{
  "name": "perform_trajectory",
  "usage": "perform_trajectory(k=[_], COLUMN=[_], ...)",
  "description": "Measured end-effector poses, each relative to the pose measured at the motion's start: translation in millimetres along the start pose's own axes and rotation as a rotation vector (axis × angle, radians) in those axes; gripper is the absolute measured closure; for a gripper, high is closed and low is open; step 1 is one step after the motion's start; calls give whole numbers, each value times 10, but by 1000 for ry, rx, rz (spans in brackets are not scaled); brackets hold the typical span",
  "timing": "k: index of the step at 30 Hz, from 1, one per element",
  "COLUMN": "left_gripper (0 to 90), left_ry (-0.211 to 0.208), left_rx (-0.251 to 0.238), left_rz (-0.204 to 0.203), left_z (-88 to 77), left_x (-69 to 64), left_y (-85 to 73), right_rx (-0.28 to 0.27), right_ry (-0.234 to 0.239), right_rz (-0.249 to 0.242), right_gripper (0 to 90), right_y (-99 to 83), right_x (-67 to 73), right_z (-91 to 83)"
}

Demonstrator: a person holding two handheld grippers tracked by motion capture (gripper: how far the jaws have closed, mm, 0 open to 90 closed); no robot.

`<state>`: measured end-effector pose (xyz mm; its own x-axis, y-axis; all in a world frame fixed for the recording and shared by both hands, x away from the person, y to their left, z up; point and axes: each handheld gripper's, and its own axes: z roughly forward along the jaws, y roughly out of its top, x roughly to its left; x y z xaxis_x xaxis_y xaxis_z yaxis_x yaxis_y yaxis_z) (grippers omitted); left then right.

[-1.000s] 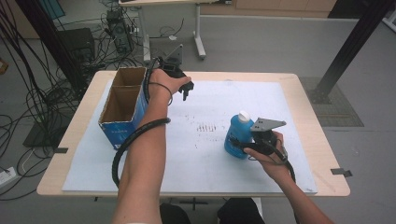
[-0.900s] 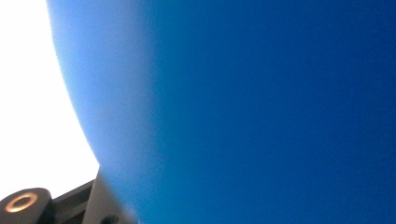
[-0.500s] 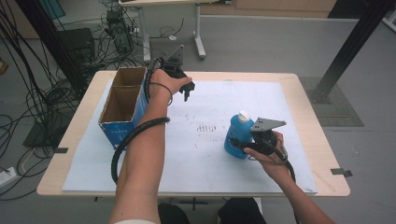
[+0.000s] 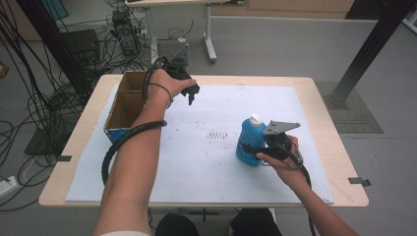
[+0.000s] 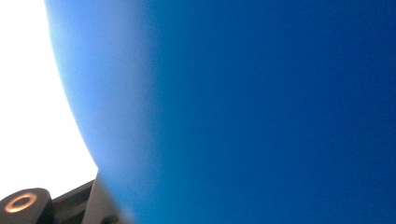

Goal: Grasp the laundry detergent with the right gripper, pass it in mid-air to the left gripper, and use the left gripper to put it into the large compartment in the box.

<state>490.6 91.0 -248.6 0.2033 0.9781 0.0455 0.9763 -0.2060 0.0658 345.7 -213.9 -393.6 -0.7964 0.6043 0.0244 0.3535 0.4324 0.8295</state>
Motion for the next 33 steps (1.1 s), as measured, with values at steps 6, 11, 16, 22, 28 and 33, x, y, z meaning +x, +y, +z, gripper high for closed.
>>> perform_trajectory(k=[6,11,16,22,28,33], left_gripper=[71,70,68,71,71,70], left_ry=[-2,-9,-7,2,11,-30], left_rx=[-22,-34,-36,-65,-86,-108], left_rz=[88,195,272,387,511,605], left_z=[-242,-465,-690,-941,-1077,-1185], left_x=[20,-4,-4,42,29,31], left_y=[-20,-41,-80,-153,-240,-311], right_rx=[27,43,41,37,61,71], right_ry=[31,62,95,143,199,239], right_rz=[12,14,20,11,0,-2], right_gripper=[454,453,453,452,452,452], right_y=[278,600,889,1205,1425,1550], right_x=[-13,-23,-52,-95,-84,-58], right_z=[-90,-162,-186,-127,87,285])
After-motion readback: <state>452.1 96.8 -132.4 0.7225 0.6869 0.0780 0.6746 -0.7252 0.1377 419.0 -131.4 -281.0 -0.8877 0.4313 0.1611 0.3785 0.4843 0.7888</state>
